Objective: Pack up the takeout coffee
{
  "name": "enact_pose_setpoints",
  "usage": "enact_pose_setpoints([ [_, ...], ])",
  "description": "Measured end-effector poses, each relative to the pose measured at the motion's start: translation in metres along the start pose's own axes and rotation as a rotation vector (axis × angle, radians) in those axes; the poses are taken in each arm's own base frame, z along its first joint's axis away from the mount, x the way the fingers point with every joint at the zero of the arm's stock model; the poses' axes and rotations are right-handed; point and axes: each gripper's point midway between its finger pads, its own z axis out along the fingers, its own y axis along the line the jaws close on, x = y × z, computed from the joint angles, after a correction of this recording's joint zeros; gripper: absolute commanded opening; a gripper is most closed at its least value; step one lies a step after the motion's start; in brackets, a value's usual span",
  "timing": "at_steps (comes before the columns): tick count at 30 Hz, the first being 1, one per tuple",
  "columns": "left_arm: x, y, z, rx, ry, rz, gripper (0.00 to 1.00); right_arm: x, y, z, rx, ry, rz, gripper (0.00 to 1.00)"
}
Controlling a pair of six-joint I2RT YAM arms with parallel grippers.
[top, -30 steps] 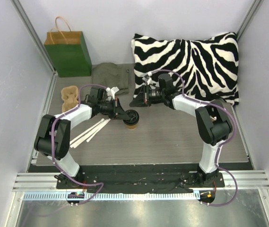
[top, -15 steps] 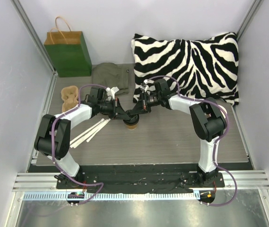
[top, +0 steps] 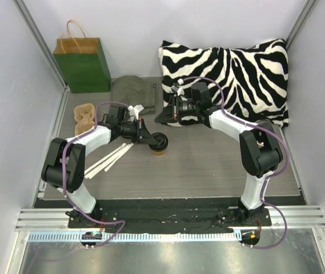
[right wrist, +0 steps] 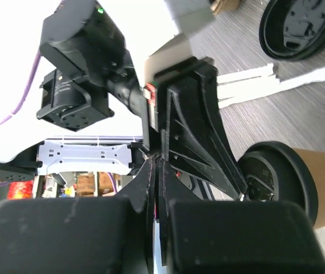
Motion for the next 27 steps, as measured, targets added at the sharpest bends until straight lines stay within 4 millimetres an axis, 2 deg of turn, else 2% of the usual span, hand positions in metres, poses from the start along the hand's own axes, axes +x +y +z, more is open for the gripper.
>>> enact_pose_setpoints([
  [2, 0.000, 0.000, 0.000, 0.000, 0.000, 0.000, 0.00, 0.003, -0.004, 0.001, 0.001, 0.001, 0.013, 0.04],
  [5, 0.000, 0.000, 0.000, 0.000, 0.000, 0.000, 0.00, 0.015, -0.029, 0.004, 0.036, 0.020, 0.047, 0.02],
  [8, 0.000, 0.000, 0.000, 0.000, 0.000, 0.000, 0.00, 0.028, -0.082, 0.011, 0.145, 0.047, 0.073, 0.02],
  [9, -0.001, 0.000, 0.000, -0.002, -0.003, 0.001, 0.00, 0.038, -0.090, 0.012, 0.139, 0.088, 0.118, 0.02],
  [19, -0.001, 0.001, 0.000, -0.002, -0.003, 0.003, 0.00, 0.049, -0.086, 0.006, 0.167, 0.142, 0.078, 0.02],
  [24, 0.000, 0.001, 0.000, -0.002, -0.003, 0.004, 0.00, 0.039, -0.079, 0.006, 0.178, 0.111, 0.085, 0.04],
  [27, 0.000, 0.001, 0.000, -0.001, -0.003, 0.005, 0.00, 0.028, -0.062, 0.007, 0.150, 0.071, 0.089, 0.04],
])
